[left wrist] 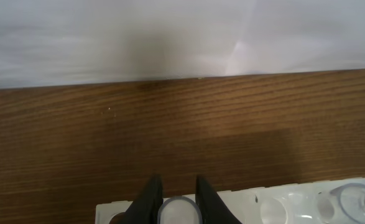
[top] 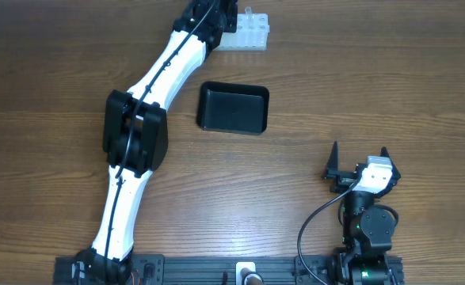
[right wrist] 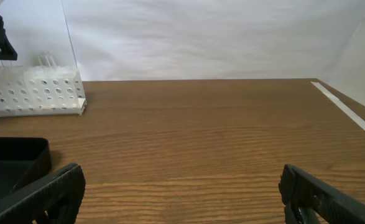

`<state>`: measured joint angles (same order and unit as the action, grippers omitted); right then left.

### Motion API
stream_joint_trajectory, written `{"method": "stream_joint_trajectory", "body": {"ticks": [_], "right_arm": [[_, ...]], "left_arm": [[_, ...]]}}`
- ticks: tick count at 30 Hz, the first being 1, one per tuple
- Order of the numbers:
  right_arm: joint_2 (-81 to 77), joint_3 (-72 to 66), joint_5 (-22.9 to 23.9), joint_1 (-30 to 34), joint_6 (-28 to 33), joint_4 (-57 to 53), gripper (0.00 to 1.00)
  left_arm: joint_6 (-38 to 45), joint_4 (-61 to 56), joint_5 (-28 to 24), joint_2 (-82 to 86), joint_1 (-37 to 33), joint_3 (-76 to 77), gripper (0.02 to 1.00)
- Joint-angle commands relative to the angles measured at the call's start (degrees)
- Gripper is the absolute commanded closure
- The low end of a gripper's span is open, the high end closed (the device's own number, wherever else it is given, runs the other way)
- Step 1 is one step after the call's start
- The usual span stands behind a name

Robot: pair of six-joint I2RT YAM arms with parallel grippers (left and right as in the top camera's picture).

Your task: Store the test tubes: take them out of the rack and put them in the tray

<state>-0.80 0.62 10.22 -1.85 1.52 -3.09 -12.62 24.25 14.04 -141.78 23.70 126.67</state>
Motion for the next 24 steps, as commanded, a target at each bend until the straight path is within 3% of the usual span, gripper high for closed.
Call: {"method": "stream_joint_trajectory", "body": {"ticks": [1,17,24], "right_arm": [[0.5,-0.3,-0.3,0.3,-0.2,-0.2,0.009],[0.5,-0.3,-0.3,0.3,-0.2,-0.2,0.007],[0.5,-0.3,-0.3,0.3,-0.2,-0.2,0.007]], "left_arm": [[0.3,0.0,1.1,3.2,0.1,1.3,0.98],[0.5,1.6,3.6,12.3,-0.1,1.3,0.98],[-0.2,9.4,1.7,17.9,0.0,1.3,0.974]]}}
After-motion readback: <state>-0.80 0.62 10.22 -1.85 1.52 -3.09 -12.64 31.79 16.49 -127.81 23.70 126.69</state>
